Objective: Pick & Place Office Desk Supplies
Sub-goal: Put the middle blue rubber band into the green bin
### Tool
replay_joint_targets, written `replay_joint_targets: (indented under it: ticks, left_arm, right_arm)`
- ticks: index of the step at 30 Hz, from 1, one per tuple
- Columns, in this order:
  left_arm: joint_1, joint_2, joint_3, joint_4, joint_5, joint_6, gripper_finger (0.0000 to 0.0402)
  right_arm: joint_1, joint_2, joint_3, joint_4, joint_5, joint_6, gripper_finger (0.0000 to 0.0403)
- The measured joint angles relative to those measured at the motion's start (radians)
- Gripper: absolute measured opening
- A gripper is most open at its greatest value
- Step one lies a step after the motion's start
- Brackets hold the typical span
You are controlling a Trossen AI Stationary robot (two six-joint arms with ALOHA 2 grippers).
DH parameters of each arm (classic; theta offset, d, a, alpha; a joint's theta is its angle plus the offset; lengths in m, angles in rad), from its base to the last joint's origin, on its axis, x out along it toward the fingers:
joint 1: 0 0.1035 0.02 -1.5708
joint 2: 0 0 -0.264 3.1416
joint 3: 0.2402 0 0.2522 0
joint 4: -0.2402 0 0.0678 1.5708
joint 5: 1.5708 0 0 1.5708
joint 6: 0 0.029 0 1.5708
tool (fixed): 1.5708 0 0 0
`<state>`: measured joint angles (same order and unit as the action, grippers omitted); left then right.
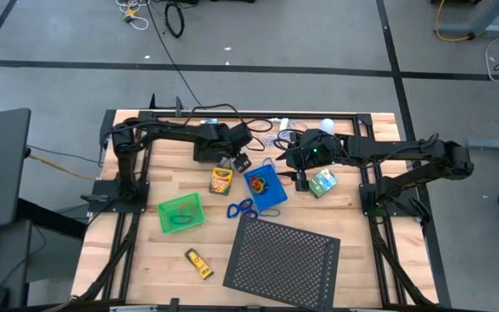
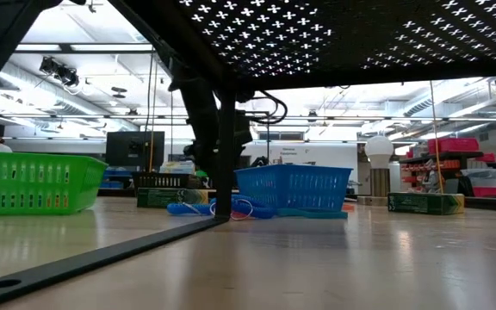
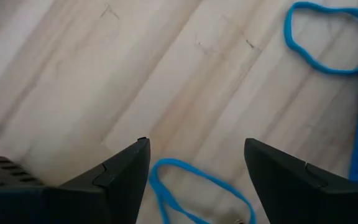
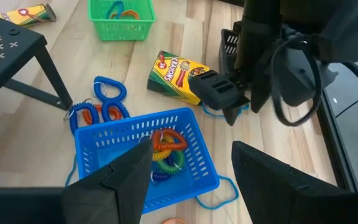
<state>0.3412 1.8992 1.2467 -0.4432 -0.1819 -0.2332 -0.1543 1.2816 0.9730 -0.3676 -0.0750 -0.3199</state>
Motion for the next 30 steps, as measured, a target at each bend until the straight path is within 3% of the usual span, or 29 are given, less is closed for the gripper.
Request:
replay_joint_targets:
  ticks: [11,22,30]
  left_arm:
    - [-0.020,0.006,0.003,-0.067,0.004,-0.118,0.0257]
    - [-0.045,0.006,0.003,-0.093,0.064,-0.121,0.0218]
    - [-0.044,0.048,0.002,-0.143,0.086,-0.101,0.0213]
  right_arm:
    - [-0.001,0.000,0.000,0.000,0.000,-0.003,0.0228]
    - [0.000,0.000,0.000,0.000,0.001,-0.010,0.0228]
    - [0.000,0.000,0.000,0.002,0.001,-0.011,0.0228]
